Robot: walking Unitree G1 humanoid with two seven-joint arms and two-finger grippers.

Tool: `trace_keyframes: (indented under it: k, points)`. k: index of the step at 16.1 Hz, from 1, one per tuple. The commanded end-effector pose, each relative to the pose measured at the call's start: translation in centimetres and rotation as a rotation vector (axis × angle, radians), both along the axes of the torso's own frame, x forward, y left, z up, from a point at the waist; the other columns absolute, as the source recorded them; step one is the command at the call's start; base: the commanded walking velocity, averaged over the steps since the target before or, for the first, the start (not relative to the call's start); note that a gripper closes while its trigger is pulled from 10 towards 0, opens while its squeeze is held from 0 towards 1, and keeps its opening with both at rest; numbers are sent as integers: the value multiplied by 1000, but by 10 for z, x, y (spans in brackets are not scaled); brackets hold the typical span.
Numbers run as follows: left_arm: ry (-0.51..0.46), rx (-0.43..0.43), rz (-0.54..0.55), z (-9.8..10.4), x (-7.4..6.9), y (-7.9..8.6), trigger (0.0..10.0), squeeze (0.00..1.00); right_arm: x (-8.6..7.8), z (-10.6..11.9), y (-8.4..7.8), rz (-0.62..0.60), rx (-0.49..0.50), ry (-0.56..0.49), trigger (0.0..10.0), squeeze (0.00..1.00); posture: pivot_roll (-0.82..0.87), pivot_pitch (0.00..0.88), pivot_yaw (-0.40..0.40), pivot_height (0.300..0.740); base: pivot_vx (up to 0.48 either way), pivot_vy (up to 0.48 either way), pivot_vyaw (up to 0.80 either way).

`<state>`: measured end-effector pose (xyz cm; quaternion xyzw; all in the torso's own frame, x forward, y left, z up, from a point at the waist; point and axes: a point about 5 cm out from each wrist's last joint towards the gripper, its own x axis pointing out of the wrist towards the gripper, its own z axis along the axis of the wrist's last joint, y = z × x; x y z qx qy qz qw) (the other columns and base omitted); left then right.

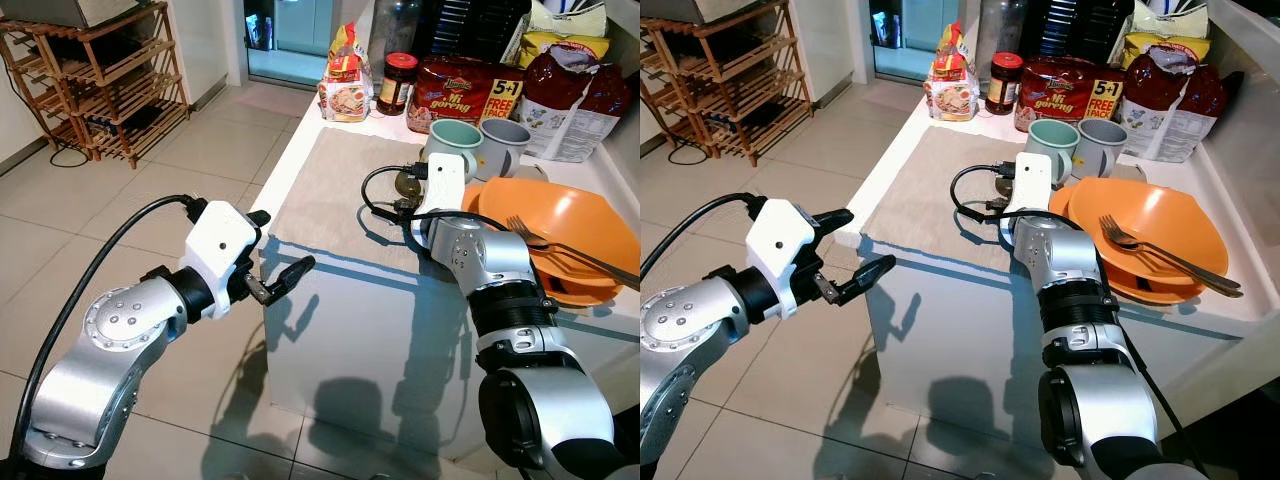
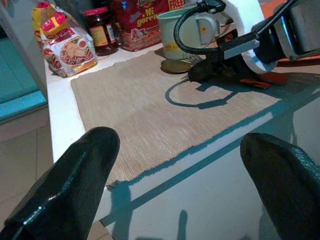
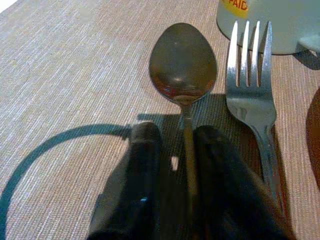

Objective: Setting the table

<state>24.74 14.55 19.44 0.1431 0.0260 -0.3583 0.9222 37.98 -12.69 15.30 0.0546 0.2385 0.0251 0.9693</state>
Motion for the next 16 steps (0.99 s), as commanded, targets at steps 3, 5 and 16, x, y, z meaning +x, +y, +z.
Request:
trace_keyframes:
  k: [3, 5, 16]
  points:
    - [-7, 0, -14, 2, 0, -2, 10000, 0, -1, -3, 2, 15, 3, 34, 0, 0, 53, 0, -45, 740, 0, 0, 0]
    - [-6, 0, -15, 2, 0, -2, 10000, 0, -1, -3, 1, 13, 3, 36, 0, 0, 53, 0, -44, 740, 0, 0, 0]
    - [-89, -57, 108, 14, 10, 9, 10000, 0, -7, 34, 0, 55, 54, -166, 0, 0, 52, 0, -51, 740, 0, 0, 0]
